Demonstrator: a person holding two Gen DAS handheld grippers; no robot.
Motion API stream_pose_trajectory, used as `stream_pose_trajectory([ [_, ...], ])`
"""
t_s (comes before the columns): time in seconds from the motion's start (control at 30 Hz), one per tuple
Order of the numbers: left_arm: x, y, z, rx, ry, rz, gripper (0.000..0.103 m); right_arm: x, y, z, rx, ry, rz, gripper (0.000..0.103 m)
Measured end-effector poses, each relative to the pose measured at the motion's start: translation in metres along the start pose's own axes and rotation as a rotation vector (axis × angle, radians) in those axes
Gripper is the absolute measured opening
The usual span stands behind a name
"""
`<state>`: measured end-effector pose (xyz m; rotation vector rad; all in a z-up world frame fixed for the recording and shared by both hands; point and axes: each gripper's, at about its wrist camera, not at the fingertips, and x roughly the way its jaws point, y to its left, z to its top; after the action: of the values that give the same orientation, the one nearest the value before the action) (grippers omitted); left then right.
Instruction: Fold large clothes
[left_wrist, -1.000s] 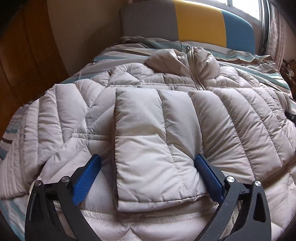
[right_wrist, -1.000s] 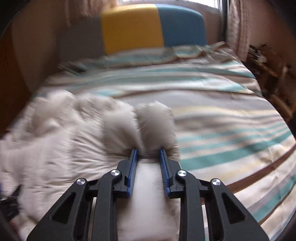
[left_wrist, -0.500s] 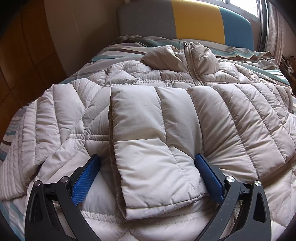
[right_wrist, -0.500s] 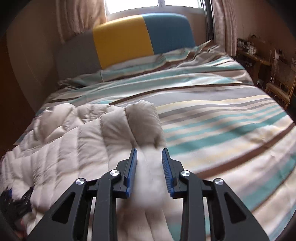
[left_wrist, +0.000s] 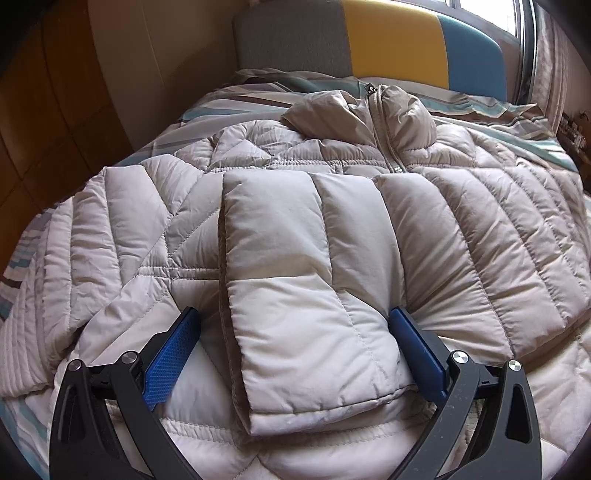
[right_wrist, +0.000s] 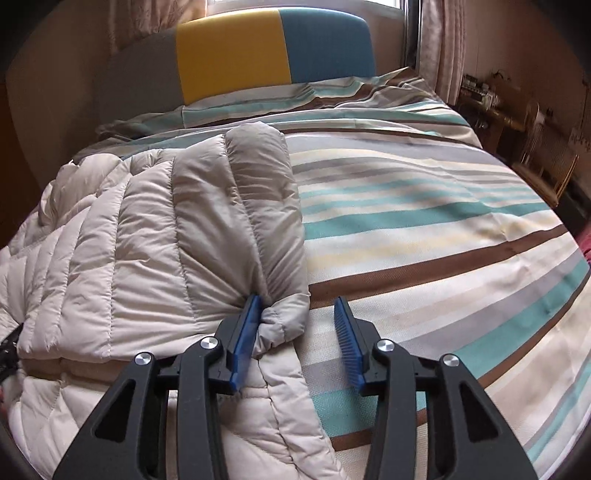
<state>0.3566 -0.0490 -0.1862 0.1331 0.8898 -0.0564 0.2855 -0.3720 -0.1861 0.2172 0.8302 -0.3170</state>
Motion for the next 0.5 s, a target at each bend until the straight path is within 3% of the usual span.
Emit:
stream_pose_trajectory([
  [0.1,-0.013,0.015,0.000,-0.043,-0.005,-0.068,0.100,0.000,0.001,0.000,-0.004,-0.001,-0.017,0.045],
  [0.23,-0.039,0.051,0.000,-0.143,-0.074,-0.055,0.100,0.001,0.000,0.000,-0.007,-0.004,-0.031,0.048],
  [0.37,-0.063,0.111,0.001,-0.261,-0.144,0.064,0.100,0.000,0.001,-0.001,-0.008,-0.006,-0.043,0.051],
  [0.5,-0.071,0.179,-0.009,-0.391,-0.130,0.189,0.100,0.000,0.001,-0.001,-0.010,-0.006,-0.046,0.052],
])
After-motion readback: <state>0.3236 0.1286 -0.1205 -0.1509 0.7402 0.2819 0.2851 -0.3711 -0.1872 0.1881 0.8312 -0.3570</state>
